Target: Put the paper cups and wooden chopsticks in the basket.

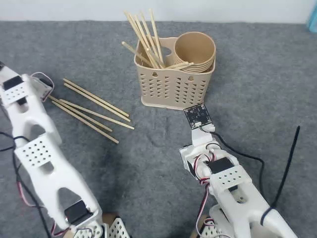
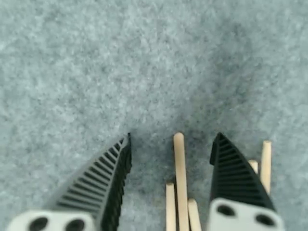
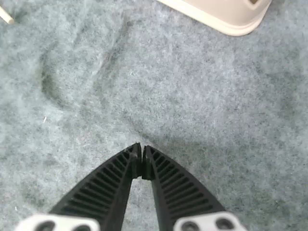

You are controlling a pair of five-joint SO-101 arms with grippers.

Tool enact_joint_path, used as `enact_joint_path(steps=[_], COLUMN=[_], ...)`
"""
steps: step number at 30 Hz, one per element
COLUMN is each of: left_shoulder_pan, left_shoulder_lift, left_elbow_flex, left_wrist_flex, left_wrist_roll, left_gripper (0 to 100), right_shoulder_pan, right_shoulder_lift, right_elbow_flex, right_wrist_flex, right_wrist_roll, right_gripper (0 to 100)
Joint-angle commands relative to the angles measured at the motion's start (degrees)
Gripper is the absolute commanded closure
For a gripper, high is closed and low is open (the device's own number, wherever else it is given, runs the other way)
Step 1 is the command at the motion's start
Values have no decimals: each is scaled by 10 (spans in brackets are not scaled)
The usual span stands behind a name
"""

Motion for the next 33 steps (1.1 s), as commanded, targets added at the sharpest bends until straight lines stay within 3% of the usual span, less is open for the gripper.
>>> enact_joint_path(steps=[1, 5, 17, 26, 33], left_shoulder_pan=[6, 6, 37, 33, 25], left_shoulder_lift=[21, 53, 102, 95, -4], left_elbow_flex=[-73, -145, -321, -530, -486], left_wrist_flex=[29, 62, 221, 313, 314], left_wrist_roll=[4, 2, 3, 4, 2], left_gripper=[801, 989, 989, 989, 989], right_shoulder_pan=[6, 6, 7, 9, 9], right_shoulder_lift=[-4, -4, -4, -4, -4], right_elbow_flex=[-4, -4, -4, -6, -6], right_wrist_flex=[-17, -17, -17, -17, -17], right_wrist_roll=[11, 11, 11, 12, 12], right_gripper=[991, 991, 991, 991, 991])
